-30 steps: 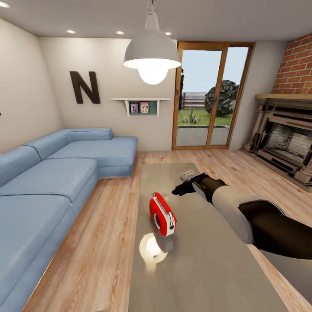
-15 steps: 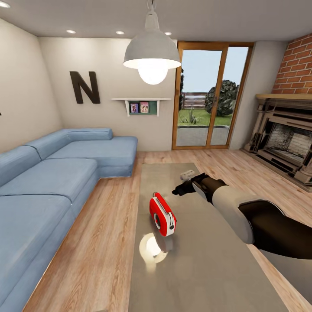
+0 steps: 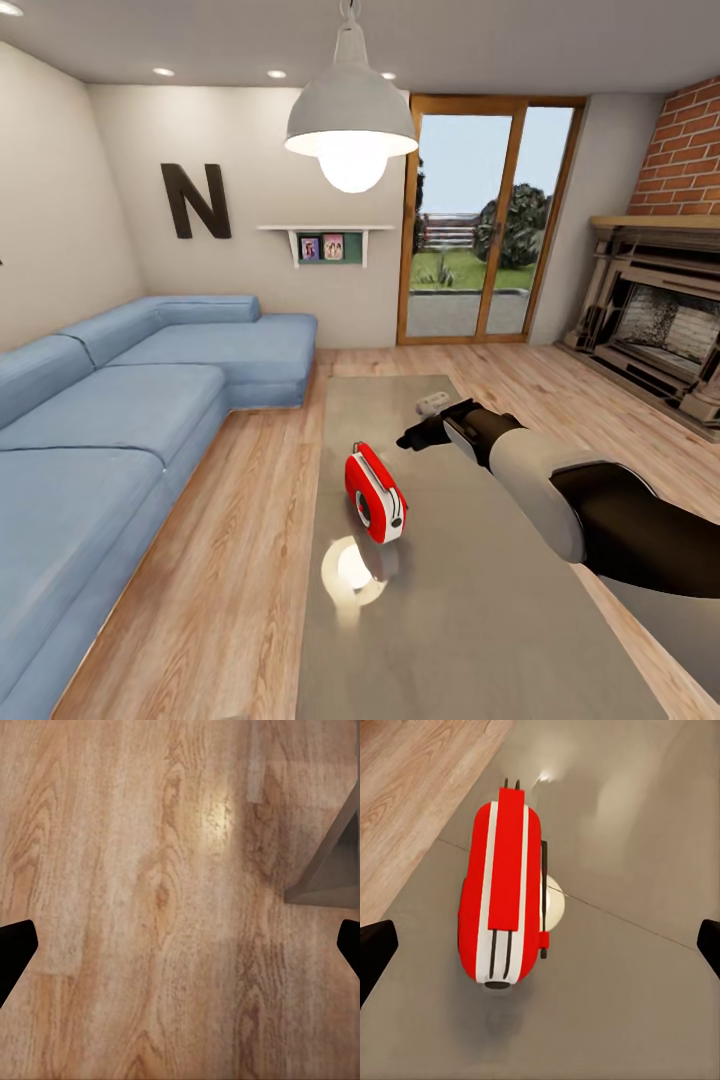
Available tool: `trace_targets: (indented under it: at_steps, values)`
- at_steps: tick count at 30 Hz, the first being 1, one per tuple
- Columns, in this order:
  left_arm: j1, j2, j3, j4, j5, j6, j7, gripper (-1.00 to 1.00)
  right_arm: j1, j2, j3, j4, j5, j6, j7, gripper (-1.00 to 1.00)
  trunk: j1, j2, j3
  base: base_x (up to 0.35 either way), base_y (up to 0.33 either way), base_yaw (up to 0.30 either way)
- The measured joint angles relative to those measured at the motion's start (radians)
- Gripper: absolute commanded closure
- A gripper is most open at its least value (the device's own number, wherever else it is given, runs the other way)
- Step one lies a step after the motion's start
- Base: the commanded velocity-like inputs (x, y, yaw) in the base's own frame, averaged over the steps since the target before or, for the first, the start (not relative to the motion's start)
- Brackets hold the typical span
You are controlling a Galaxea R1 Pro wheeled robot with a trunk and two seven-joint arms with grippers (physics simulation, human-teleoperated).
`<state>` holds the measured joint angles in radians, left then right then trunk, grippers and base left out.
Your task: Turn on the radio receiver that's on the table in the living room.
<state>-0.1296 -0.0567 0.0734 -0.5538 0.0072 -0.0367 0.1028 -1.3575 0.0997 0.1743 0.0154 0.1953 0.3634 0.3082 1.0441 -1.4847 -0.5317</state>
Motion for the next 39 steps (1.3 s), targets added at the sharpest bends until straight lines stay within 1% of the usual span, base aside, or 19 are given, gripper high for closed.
trace_targets:
  at_steps: [32,39]
  values:
    - [0.000,-0.008,0.000,0.000,-0.001,-0.003,0.005,-1.00,0.000,-0.001,-0.005,-0.001,-0.005,0.000,0.005,-1.00,0.123,-0.224,-0.100,0.000,0.000,0.000]
    - [0.000,-0.007,0.000,0.000,-0.001,-0.004,0.006,-1.00,0.000,-0.001,-0.004,-0.002,-0.005,0.010,0.005,-1.00,0.123,-0.224,-0.100,0.000,0.000,0.000]
